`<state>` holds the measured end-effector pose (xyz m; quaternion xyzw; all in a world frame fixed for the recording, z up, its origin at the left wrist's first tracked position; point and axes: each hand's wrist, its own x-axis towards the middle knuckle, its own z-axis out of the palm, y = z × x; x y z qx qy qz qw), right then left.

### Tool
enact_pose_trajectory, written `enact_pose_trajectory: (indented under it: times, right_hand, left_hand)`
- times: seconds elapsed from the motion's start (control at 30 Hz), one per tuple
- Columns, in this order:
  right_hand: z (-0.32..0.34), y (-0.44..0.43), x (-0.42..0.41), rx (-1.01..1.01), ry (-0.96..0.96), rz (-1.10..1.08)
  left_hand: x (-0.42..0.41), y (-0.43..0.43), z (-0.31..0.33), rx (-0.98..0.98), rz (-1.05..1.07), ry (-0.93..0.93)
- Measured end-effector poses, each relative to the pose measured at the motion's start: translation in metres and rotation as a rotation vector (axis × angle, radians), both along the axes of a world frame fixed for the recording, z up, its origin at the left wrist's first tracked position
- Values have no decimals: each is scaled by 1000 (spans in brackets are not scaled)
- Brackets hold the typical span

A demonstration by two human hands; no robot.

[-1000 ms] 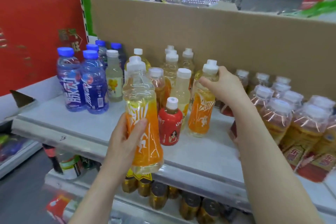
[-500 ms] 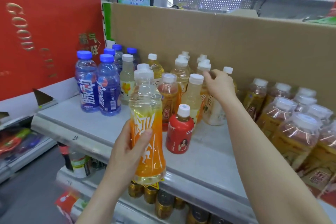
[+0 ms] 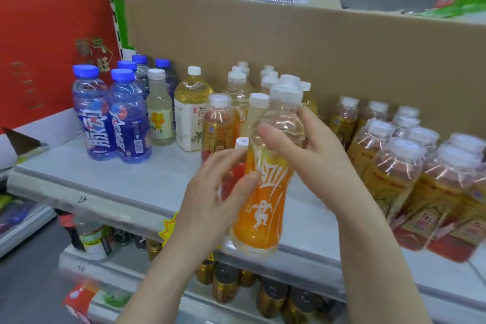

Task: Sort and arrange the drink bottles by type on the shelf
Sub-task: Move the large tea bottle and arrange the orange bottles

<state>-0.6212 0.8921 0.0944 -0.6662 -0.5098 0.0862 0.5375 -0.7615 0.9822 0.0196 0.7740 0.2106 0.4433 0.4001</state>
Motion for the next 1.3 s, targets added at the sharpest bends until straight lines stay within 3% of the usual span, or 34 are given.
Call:
enact_pose_trajectory:
  times: [0.07,0.13,0.27,0.63,0.73,0.83,1.0,1.13,1.3]
  right_hand:
    - [1,-12,13,6,-41,-122]
    - [-3,-13,26,-10,-95,-244]
    - [-20,3,42,-8,-137,-331]
    - [-35,51,80,28,-118,-359]
    - [-36,53,82,-4,-95,-359]
    - [-36,49,82,-26,-133,-365]
    - [-35,32,84,-40,-150,-358]
    - [-37,17,87,-50,-185,-343]
    - [-38,14,86,-12,-50,-249]
  left_hand:
    - [8,16,1,124,182,-8]
    - [18,32,2,180,276,98]
    - [46,44,-10,105,226,282]
    - [16,75,-12,80,349,262]
    - [25,61,-2,240,411,171]
    - [56,50,22,381,344,53]
    - [121,62,43,-22,159,207]
    - [131,66,30,-10,233,239]
    - [94,41,27,23,59,215]
